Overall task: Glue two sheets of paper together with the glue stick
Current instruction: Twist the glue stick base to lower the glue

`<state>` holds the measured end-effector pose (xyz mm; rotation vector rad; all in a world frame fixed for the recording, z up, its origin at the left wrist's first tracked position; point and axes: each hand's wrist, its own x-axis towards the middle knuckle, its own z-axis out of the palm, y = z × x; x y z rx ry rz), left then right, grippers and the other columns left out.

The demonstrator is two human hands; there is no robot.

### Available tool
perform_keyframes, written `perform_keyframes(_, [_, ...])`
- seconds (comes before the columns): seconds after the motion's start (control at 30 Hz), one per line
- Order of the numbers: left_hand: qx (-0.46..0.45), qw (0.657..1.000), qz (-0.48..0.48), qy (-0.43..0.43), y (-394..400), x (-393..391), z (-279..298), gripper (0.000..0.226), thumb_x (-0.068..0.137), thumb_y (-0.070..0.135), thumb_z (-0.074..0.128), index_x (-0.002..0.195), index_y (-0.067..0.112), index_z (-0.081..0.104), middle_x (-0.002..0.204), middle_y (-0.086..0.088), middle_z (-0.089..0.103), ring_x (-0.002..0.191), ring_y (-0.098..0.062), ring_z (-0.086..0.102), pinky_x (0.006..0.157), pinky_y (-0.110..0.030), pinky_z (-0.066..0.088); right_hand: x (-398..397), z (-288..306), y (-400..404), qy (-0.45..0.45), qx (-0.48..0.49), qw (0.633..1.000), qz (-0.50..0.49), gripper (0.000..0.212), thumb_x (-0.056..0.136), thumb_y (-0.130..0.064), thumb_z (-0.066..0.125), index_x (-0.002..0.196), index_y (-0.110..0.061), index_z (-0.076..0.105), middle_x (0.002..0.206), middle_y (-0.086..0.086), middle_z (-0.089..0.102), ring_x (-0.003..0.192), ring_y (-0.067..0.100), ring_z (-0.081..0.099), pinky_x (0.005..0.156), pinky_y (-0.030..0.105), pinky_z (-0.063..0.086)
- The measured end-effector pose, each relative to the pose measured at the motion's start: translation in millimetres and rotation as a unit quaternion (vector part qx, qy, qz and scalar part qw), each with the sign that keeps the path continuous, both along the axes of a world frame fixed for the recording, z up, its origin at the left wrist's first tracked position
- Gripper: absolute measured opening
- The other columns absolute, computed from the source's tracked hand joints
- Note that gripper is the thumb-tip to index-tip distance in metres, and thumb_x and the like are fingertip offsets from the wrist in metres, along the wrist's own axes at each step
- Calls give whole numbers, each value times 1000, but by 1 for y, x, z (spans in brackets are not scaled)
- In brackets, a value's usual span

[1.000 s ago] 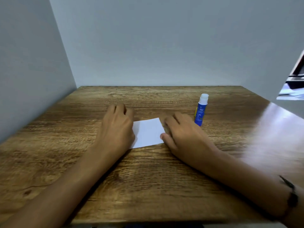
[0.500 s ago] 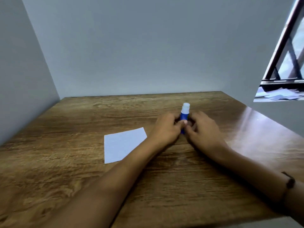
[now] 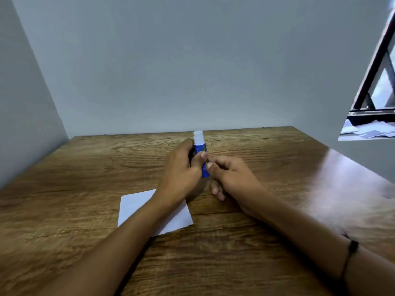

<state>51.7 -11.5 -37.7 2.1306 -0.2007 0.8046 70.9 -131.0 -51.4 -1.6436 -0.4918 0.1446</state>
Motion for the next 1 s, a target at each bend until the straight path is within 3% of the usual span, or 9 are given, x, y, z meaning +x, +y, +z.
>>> perform_keyframes(0.07, [-31,999,-20,-2,-1,0,0,10,84,12,51,88,5,58,73,-7,60,69,-23,54,63,-25,41,4,1,-4,31,-9,997,68,25,96,-17,40,78,-13,57,45,6,46,30,8,37,35,16,30])
perform_keyframes(0.17, [-119,991,-64,19,-3,-3,2,9,86,11,50,87,11,58,77,-6,61,77,-29,59,72,-42,47,8,4,-12,55,-5,988,144,24,95,-14,40,80,-14,59,53,7,46,41,13,38,39,18,30])
perform_keyframes(0.3, [-166,981,-84,47,-3,-5,3,17,88,11,48,79,23,57,75,7,59,72,-14,57,71,-34,45,7,-1,-10,20,-6,993,115,9,89,-11,52,82,-12,58,45,1,48,34,10,38,37,20,29])
perform_keyframes(0.47, [-165,981,-86,48,-2,-7,4,14,88,12,48,78,17,57,76,-5,57,76,-23,54,75,-41,45,7,-3,-8,-4,6,993,122,5,84,-10,60,82,-12,55,42,-2,49,33,9,40,35,19,35])
perform_keyframes(0.53, [-173,980,-88,49,0,-6,5,13,88,12,48,79,15,57,73,-6,56,74,-22,53,71,-38,45,8,-2,-9,-1,14,987,159,3,86,-13,57,84,-13,59,48,2,50,39,9,44,36,18,37])
perform_keyframes(0.67, [-188,976,-95,57,1,-4,4,12,89,11,48,82,9,58,71,-6,55,63,-18,52,60,-32,45,13,2,-14,49,27,976,211,19,92,-16,45,86,-11,62,69,17,55,47,12,52,40,17,41])
perform_keyframes(0.87, [-174,978,-99,62,1,0,2,17,87,12,49,75,22,58,73,1,59,72,-17,55,74,-39,46,20,0,-14,69,29,978,193,2,85,-5,55,86,-5,55,51,8,58,39,9,52,42,17,44])
perform_keyframes(1.0, [-179,976,-111,59,3,2,1,12,85,14,50,78,17,58,74,-2,57,70,-19,53,71,-39,45,20,3,-16,86,47,969,227,25,72,-21,62,90,-5,58,60,6,60,49,13,58,44,19,46])
